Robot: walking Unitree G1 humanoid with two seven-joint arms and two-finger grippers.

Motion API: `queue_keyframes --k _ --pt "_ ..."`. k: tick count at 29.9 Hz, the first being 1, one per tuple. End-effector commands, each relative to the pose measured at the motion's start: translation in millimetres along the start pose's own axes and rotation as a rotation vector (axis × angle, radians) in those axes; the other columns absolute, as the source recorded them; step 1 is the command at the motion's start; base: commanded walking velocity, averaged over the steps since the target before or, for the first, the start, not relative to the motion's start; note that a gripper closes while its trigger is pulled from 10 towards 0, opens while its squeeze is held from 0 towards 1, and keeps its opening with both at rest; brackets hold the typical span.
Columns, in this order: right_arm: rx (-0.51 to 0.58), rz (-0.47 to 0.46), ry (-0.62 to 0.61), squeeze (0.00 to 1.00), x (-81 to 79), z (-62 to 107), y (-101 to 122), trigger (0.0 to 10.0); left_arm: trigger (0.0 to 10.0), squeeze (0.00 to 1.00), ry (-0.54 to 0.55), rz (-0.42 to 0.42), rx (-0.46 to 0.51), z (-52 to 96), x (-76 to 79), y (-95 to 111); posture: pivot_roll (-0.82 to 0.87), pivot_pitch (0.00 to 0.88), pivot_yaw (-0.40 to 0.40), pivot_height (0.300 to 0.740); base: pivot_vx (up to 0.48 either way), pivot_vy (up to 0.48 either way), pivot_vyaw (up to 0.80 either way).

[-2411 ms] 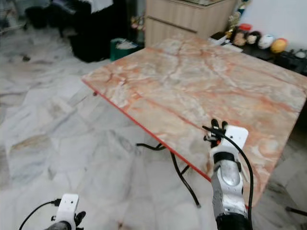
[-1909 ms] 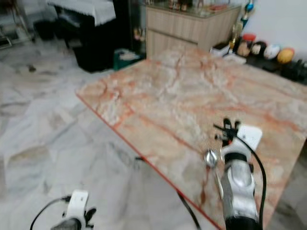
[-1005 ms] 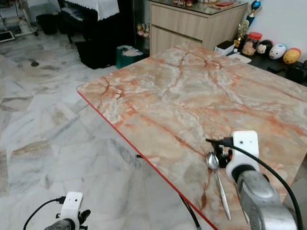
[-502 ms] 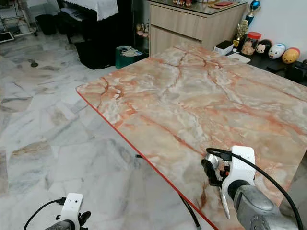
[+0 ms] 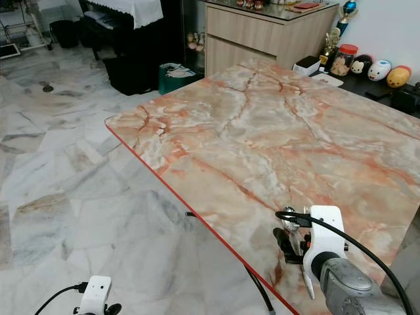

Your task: Setting the table

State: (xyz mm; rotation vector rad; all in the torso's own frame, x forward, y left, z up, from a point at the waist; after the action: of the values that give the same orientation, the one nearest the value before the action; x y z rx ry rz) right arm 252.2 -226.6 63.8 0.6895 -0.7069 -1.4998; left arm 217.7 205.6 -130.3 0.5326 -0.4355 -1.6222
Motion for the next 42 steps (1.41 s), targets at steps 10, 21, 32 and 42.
queue_keyframes --k 10,21,32,42 --pt "-0.028 0.005 -0.006 0.0 -4.6 -8.7 -16.0 10.0 10.0 0.0 -0.011 -0.015 -0.036 0.5 6.5 -10.2 -0.03 0.0 -0.008 0.74 0.0 0.0 0.0" --pt "-0.014 0.011 -0.013 0.0 -3.8 -11.6 -14.2 0.0 10.0 0.0 -0.004 -0.022 -0.03 0.9 -2.1 -6.9 -0.02 0.0 -0.008 0.74 0.0 0.0 0.0" --pt "-0.015 0.021 -0.011 0.0 -5.5 -13.7 -15.0 10.0 10.0 0.0 0.003 -0.018 -0.034 1.9 -8.0 -8.6 -0.02 0.0 -0.011 0.74 0.0 0.0 0.0" --pt "-0.01 0.026 -0.023 0.0 -4.4 -14.8 -14.7 9.4 10.0 0.0 0.005 -0.028 -0.036 2.4 -12.6 -8.1 -0.02 0.0 -0.01 0.74 0.0 0.0 0.0"
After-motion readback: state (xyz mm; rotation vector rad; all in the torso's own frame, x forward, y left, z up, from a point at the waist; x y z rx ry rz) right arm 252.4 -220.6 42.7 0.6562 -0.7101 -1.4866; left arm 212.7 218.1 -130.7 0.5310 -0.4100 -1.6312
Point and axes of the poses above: a point about 5 cm out from each wrist's last joint towards the gripper, its own z axis pointing back from the gripper into the wrist, its own y axis along the axis of the wrist's last joint, x = y × z, the point moved 6 cm from there along -z, pointing out of the wrist towards the gripper, and after that the axes turned 1 degree about -z, right-handed, at the moved point
